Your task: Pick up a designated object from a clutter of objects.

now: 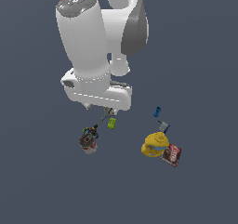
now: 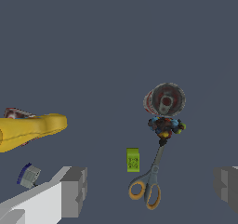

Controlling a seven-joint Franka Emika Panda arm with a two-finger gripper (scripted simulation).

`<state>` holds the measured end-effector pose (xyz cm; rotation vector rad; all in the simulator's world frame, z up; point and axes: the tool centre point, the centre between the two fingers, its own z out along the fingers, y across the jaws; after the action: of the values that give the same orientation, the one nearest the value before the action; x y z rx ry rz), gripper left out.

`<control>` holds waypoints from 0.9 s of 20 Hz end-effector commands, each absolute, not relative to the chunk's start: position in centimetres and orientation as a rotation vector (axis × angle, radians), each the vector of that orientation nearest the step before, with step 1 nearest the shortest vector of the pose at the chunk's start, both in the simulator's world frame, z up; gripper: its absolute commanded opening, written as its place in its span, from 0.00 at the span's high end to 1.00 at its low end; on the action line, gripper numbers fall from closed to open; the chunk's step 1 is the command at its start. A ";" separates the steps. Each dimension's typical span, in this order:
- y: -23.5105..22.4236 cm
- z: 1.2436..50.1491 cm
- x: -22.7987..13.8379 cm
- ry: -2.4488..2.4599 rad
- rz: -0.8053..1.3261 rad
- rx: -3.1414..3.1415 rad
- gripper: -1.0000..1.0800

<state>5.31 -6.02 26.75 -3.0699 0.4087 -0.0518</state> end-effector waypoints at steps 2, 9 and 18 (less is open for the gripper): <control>-7.9 23.7 6.7 0.549 -0.037 -3.054 0.04; -11.3 17.8 8.6 0.798 -0.015 -3.017 0.04; -13.8 13.4 9.4 0.970 -0.002 -2.985 0.04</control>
<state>9.28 -13.48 13.90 -2.9893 0.9492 -0.0011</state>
